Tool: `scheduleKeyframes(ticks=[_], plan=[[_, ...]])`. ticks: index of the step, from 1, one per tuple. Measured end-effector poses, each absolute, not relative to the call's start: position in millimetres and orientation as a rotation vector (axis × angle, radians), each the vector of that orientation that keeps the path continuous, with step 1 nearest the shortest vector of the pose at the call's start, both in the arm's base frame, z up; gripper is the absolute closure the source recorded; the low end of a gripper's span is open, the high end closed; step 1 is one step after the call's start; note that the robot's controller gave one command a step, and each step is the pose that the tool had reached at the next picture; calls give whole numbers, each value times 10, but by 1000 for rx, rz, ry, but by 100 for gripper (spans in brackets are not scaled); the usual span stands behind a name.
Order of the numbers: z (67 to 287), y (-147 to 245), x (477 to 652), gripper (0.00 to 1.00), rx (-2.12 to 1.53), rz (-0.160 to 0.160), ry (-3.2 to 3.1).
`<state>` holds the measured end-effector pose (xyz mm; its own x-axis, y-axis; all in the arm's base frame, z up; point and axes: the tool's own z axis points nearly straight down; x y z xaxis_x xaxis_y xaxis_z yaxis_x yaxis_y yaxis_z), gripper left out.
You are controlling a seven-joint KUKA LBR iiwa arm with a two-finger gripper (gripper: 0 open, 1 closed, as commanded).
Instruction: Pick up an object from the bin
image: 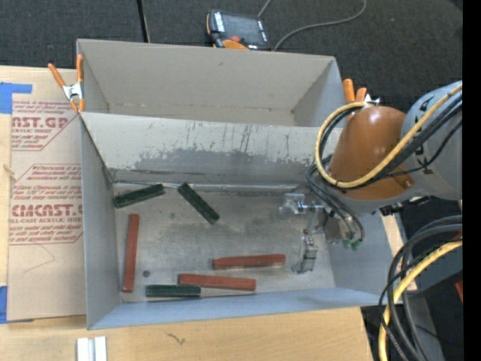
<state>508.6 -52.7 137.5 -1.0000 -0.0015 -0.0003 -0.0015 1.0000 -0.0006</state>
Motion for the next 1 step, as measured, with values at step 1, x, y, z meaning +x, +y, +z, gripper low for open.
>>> scheduleKeyframes(ticks=[1], plan=[[663, -164, 5185, 0, -146, 3, 3143]])
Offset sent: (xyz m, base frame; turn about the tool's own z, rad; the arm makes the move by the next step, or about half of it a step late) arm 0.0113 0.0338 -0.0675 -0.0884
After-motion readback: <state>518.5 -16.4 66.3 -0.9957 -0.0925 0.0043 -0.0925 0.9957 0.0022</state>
